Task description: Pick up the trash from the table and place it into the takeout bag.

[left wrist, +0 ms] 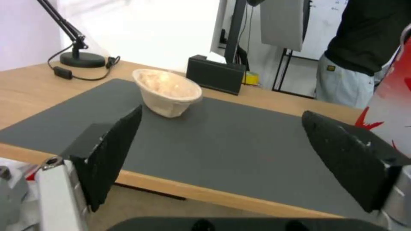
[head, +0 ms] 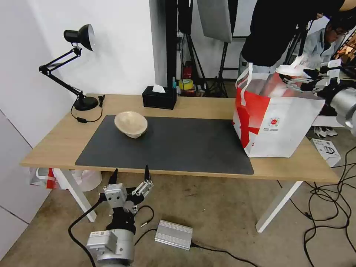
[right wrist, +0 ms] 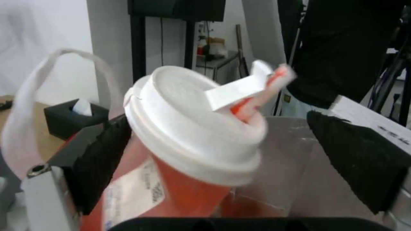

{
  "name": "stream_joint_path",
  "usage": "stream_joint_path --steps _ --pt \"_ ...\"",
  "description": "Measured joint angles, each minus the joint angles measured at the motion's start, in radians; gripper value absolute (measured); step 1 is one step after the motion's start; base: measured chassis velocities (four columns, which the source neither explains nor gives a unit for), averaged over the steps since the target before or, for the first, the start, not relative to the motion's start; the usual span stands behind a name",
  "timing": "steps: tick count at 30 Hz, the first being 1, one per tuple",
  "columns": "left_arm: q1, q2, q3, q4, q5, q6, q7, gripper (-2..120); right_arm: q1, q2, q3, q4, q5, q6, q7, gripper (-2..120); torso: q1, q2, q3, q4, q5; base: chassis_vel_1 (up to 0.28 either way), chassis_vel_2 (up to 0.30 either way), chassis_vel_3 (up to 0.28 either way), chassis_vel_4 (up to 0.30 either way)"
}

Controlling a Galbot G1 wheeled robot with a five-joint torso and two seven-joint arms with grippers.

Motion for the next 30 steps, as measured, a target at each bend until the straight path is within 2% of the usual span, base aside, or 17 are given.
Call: stream_joint_path --steps 30 --pt "0.017 0.001 -0.011 -0.029 0.004 0.0 -0.003 100 -0.02 -0.094 0.002 0.042 -0.06 -0.029 -0.071 100 0.0 0.0 0.0 0.0 0.0 0.0 0.0 0.0 0.0"
